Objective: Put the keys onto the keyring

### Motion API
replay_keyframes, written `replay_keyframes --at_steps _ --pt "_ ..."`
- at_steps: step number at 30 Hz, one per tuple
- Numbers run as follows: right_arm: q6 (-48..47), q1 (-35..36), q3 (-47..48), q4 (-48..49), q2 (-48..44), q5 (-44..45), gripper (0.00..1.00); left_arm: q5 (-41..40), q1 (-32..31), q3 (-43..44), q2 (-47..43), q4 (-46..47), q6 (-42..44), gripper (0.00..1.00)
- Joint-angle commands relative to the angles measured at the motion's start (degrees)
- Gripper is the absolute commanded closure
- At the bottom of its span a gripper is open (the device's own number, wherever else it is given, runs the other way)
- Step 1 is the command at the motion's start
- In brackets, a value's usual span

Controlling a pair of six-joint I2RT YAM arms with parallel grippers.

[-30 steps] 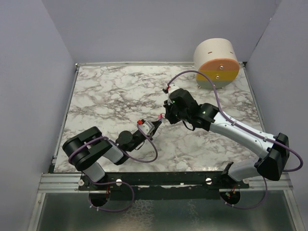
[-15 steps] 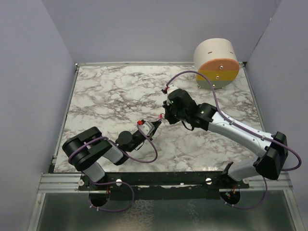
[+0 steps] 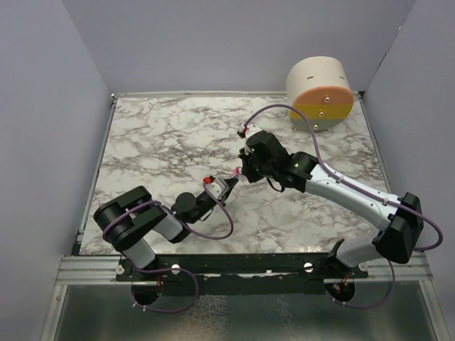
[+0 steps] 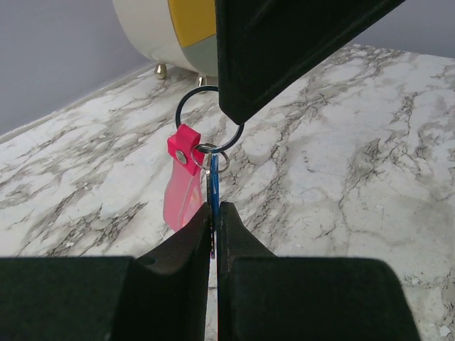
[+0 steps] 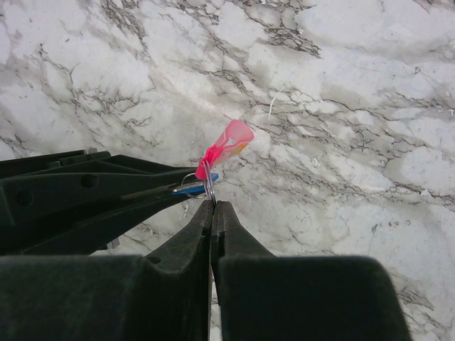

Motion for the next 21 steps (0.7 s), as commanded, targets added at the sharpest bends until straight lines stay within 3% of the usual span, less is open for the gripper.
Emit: replay_keyframes --at_steps 1,21 --pt "-0.25 0.02 1.08 1.98 0.76 -0.11 0.99 1.31 0.05 1.38 0.93 12.59 -0.62 1.0" --pt "-0.13 0.0 0.94 3.68 1.6 -1.01 0.99 3.0 0.02 2.23 1.47 12.56 -1.42 1.0"
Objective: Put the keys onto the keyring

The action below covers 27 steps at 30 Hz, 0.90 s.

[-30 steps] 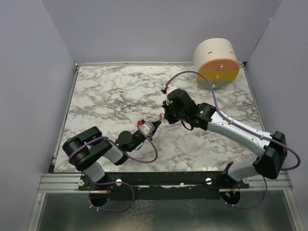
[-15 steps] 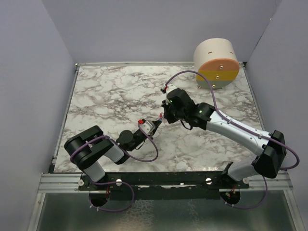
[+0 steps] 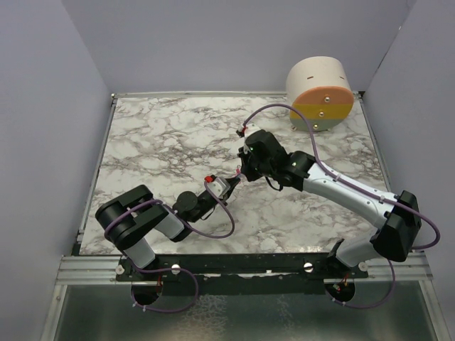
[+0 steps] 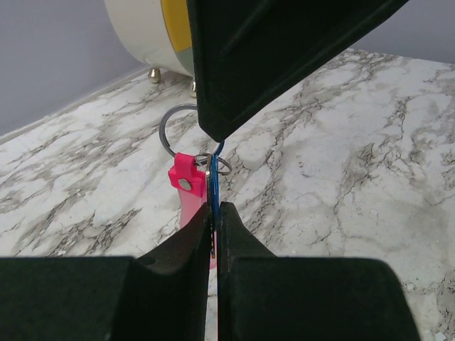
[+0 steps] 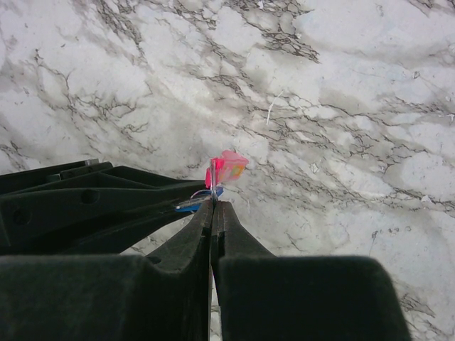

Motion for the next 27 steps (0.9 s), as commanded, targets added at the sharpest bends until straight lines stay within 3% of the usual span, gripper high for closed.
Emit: replay_keyframes --at_steps 1,8,13,20,27 --pt "-0.2 0.08 0.93 2.19 0.54 -0.9 0.99 1.46 0.05 0.75 0.29 12.54 -0.78 1.0" --pt "-0.22 0.08 0.98 2.76 0.98 -1.53 0.99 0.74 0.1 0.59 -1.31 11.67 -0.85 1.0" --pt "-0.2 0.08 1.2 3.06 1.22 -1.98 0.99 0.24 0.25 2.12 -5.1 4.97 -1.91 1.0" --pt "1.3 0.08 0.81 3.94 -2.84 1.36 0.76 0.86 2.06 5.98 -12.46 -10.77 -5.28 1.0" --pt "2.06 0.07 -0.79 2.93 -9.76 7.44 0.71 4.77 5.31 11.19 -19.98 -28.43 -8.48 1.0"
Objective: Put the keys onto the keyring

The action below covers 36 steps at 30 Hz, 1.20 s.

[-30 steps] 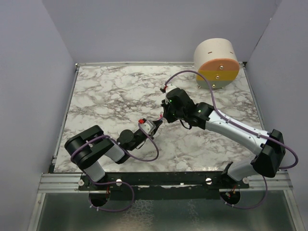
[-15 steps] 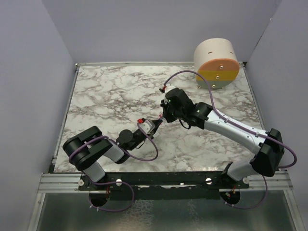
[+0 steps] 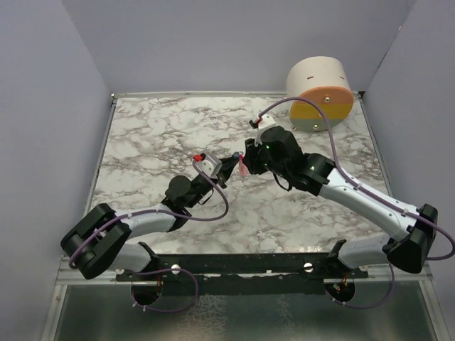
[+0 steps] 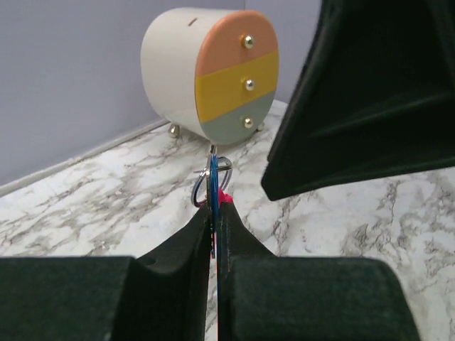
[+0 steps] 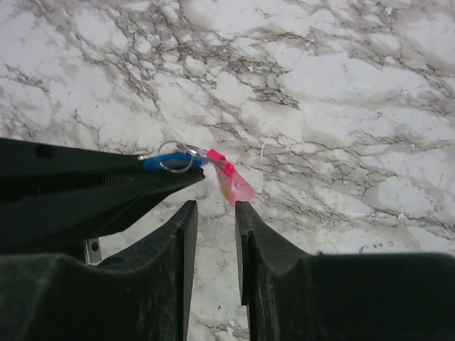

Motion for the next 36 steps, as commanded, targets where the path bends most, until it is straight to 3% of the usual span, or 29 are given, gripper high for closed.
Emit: replay_keyframes --at_steps 1,16,23,36 --pt "1.38 0.41 -1.07 -0.37 -5.13 5.48 0.71 4.57 2.14 4.96 -4.71 -12.79 -3.33 1.0" --pt "0.41 0.39 -8.37 1.37 -10.19 12.63 0.7 19.06 6.8 19.65 -6.26 -43.68 0.04 1.0" --pt "-0.59 0.0 -11.83 3.25 -11.4 13.71 0.71 26.0 8.03 32.44 -0.72 -65.03 9.13 1.0" --pt "-2.93 -2.16 -19.24 9.26 -15.15 12.01 0.72 35.99 8.9 50.81 8.83 -92.46 25.47 1.0"
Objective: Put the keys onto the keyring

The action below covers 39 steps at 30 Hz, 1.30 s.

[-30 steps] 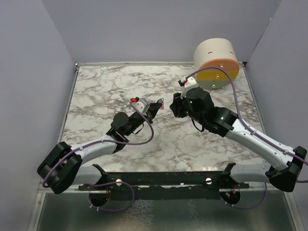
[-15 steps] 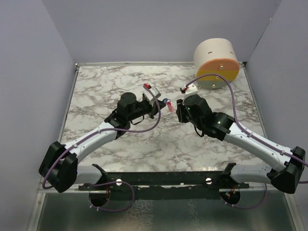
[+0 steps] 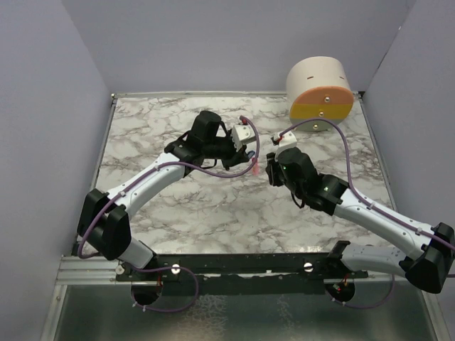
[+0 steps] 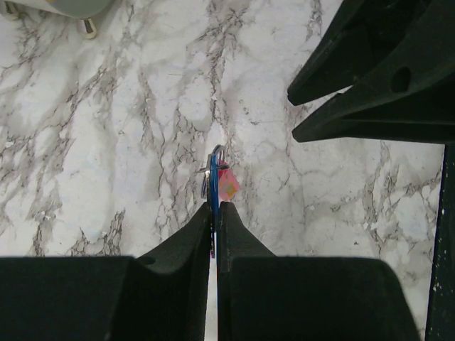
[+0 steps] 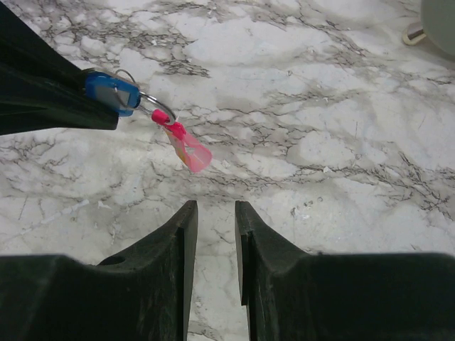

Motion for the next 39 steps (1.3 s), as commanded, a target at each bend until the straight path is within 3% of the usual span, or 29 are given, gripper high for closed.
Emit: replay_keyframes --at_steps 1,11,23,39 --pt "-1.41 -1.02 -1.35 4.34 -2.0 0.33 0.72 5.97 0.53 5.29 2.29 -12.74 8.63 1.0" --pt "-1.93 -1.75 -3.44 5.55 -4.57 -2.19 0.72 8.84 1.46 12.26 7.29 -23.81 16.97 1.0" --pt "-5.07 -1.79 -7.43 14.28 -6.5 -12.86 0.72 9.99 1.53 13.66 9.14 -23.85 14.1 1.0" --pt "-8.99 -1.79 -7.69 21.95 -3.67 -17.39 0.73 14.9 1.25 11.51 7.91 -23.5 17.43 1.0"
